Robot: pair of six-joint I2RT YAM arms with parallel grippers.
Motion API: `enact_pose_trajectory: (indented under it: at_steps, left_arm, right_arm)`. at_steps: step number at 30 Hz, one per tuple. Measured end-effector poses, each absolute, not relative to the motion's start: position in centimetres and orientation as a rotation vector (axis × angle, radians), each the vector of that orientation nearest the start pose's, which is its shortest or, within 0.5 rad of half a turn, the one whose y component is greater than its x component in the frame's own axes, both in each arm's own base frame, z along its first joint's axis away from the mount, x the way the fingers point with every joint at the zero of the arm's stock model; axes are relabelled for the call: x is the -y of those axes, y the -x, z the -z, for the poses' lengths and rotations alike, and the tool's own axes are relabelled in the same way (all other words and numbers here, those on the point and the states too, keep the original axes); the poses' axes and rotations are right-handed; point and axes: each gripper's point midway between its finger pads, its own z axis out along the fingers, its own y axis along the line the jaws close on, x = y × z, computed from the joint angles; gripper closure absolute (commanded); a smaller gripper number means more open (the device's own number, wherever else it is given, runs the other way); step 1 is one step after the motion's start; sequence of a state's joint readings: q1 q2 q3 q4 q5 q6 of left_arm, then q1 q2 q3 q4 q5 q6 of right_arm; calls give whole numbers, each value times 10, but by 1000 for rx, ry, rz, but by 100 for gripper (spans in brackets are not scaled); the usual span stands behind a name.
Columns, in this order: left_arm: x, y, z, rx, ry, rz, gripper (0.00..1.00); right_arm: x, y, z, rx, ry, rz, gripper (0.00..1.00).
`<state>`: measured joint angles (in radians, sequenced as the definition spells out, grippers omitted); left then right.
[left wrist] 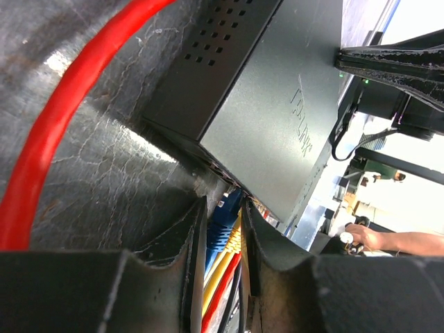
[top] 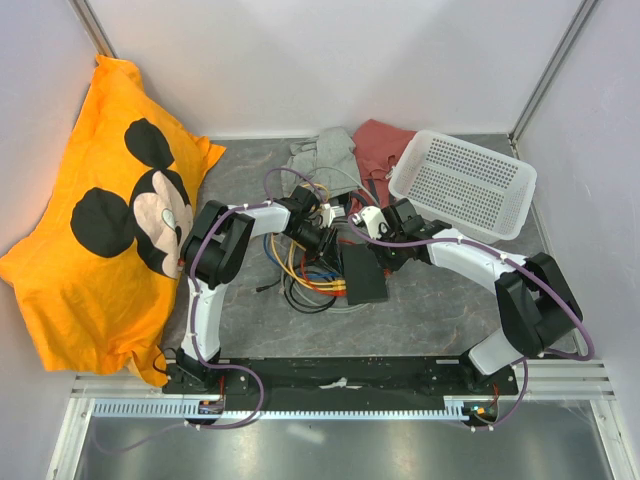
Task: Pull the plug from the switch port
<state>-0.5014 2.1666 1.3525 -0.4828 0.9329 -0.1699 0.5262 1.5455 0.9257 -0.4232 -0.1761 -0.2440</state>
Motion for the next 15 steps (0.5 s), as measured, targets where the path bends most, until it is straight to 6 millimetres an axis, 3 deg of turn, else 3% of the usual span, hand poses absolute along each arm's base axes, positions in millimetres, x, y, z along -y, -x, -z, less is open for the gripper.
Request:
enact_pose_trajectory:
  at_steps: [15]
  left_arm:
    - [310, -271, -16, -2773, -665, 1406, 98]
  right_arm:
    - [-188, -282, -49, -2409, 1044, -330, 100]
